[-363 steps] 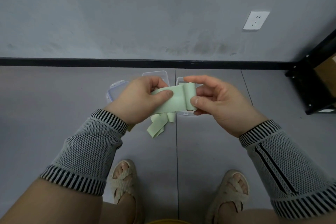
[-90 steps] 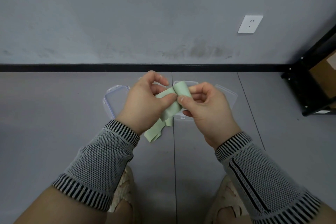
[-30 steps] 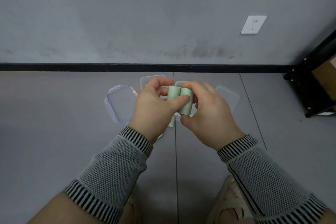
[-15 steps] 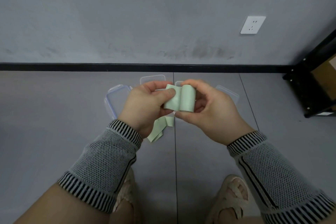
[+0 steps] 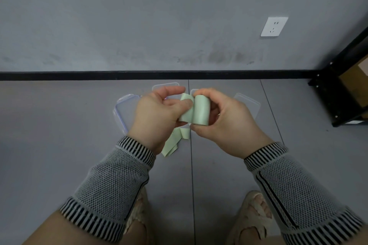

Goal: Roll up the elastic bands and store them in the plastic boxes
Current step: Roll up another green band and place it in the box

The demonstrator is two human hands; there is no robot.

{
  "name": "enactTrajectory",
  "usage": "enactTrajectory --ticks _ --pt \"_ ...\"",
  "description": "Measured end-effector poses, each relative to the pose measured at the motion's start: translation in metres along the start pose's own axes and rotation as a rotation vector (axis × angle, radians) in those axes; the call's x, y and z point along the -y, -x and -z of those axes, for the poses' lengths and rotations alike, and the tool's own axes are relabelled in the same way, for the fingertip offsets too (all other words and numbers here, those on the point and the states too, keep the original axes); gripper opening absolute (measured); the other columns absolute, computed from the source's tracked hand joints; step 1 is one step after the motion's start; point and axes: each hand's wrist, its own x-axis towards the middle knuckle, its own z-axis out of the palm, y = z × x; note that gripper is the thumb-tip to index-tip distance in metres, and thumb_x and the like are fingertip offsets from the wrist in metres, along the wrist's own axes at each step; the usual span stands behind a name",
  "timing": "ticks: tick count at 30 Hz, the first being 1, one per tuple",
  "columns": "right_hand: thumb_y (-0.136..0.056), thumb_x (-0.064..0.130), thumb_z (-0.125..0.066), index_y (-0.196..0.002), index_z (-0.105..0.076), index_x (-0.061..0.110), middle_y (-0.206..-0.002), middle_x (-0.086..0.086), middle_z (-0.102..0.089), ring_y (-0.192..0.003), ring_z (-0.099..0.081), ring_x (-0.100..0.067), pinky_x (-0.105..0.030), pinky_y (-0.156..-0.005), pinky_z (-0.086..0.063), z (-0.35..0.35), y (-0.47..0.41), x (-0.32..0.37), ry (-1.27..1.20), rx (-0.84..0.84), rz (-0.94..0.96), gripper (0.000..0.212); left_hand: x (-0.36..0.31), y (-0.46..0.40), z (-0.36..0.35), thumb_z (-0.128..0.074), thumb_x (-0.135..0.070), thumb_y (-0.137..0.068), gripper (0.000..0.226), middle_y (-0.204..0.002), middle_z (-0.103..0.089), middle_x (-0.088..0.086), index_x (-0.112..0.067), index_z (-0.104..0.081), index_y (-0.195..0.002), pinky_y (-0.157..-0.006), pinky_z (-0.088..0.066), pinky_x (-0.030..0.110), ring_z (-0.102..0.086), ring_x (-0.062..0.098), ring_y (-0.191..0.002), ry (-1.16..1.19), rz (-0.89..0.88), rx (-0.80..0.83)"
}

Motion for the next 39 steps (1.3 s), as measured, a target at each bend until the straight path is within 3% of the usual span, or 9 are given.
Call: enactTrajectory --ticks 6,10,15,21,26,29,33,37,39 --pt "-0.067 0.019 -0.079 -0.110 -0.056 0.034 -0.087 0.009 -0.065 -0.081 -0.063 -0.010 -0.039 -0.073 -0.055 -0.004 -0.001 -0.005 0.070 -0.021 0.003 0.051 0.004 0.001 -0.007 -0.065 0.000 -0.082 0.021 -0.073 -0.072 0.008 -0.015 -0.064 -0.097 -0.066 -0.058 0.035 -0.070 0.022 -0.070 -0.058 -0.025 0.008" --pt "-0.066 0.019 -0.080 -0.110 -0.057 0.035 -0.087 0.010 -0.066 -0.078 -0.063 -0.006 -0.035 -0.073 -0.055 -0.004 -0.001 -0.004 0.076 -0.044 -0.010 0.052 0.004 0.002 -0.008 -0.063 0.002 -0.084 0.021 -0.079 -0.073 0.012 -0.015 -0.065 -0.097 -0.073 -0.059 0.039 -0.071 0.028 -0.079 -0.053 -0.030 0.026" --pt "-0.066 0.010 -0.081 -0.100 -0.059 0.035 -0.080 0.010 -0.065 -0.066 -0.061 0.000 -0.018 -0.061 -0.052 0.002 -0.001 0.002 -0.121 -0.015 -0.093 0.048 0.001 0.000 -0.001 -0.062 0.003 -0.085 0.023 -0.074 -0.072 0.008 -0.015 -0.064 -0.101 -0.065 -0.058 0.032 -0.071 0.022 -0.074 -0.001 -0.041 0.056" --pt "-0.066 0.004 -0.082 -0.102 -0.060 0.029 -0.093 -0.003 -0.068 -0.077 -0.067 -0.016 -0.031 -0.068 -0.059 0.005 -0.002 0.005 -0.251 0.030 -0.103 0.049 -0.004 0.000 0.004 -0.061 0.003 -0.085 0.027 -0.078 -0.071 0.010 -0.011 -0.061 -0.108 -0.060 -0.057 0.027 -0.070 0.018 -0.069 0.096 0.001 0.089" --pt "-0.067 0.017 -0.079 -0.105 -0.057 0.034 -0.084 0.010 -0.065 -0.075 -0.062 -0.005 -0.030 -0.072 -0.055 -0.003 0.000 -0.003 0.070 -0.043 -0.047 0.047 0.001 0.001 -0.004 -0.069 -0.001 -0.080 0.028 -0.079 -0.074 0.010 -0.016 -0.063 -0.103 -0.074 -0.059 0.040 -0.071 0.023 -0.075 -0.069 -0.042 0.075" --pt "-0.070 0.021 -0.075 -0.115 -0.056 0.031 -0.093 0.011 -0.060 -0.079 -0.056 -0.005 -0.026 -0.072 -0.049 -0.008 0.000 -0.004 0.257 -0.072 0.010 0.050 0.005 0.002 -0.009 -0.081 -0.015 -0.068 0.045 -0.085 -0.073 0.010 -0.018 -0.061 -0.109 -0.078 -0.058 0.044 -0.072 0.022 -0.079 -0.179 -0.074 0.066" --pt "-0.073 0.025 -0.073 -0.134 -0.044 0.035 -0.113 0.007 -0.057 -0.089 -0.053 -0.006 -0.029 -0.082 -0.049 -0.011 0.000 -0.006 0.313 -0.042 0.025 0.069 0.007 0.002 -0.010 -0.077 -0.033 -0.056 0.055 -0.092 -0.071 0.006 -0.025 -0.059 -0.107 -0.076 -0.058 0.044 -0.071 0.020 -0.080 -0.264 -0.091 0.032" --pt "-0.074 0.025 -0.076 -0.142 -0.029 0.044 -0.106 0.008 -0.061 -0.092 -0.062 -0.005 -0.023 -0.078 -0.053 -0.006 0.001 0.000 -0.080 0.009 -0.101 0.085 0.005 -0.003 -0.003 -0.077 -0.017 -0.074 0.047 -0.101 -0.067 0.011 -0.020 -0.056 -0.117 -0.072 -0.058 0.037 -0.071 0.022 -0.082 -0.140 -0.041 0.018" --pt "-0.080 0.024 -0.071 -0.138 -0.038 0.039 -0.102 0.007 -0.065 -0.089 -0.065 -0.006 -0.025 -0.079 -0.056 -0.003 0.002 0.003 -0.262 -0.010 -0.204 0.068 0.002 -0.002 -0.001 -0.067 -0.008 -0.084 0.038 -0.103 -0.065 0.013 -0.018 -0.053 -0.118 -0.071 -0.057 0.032 -0.070 0.021 -0.083 -0.010 -0.017 0.032"
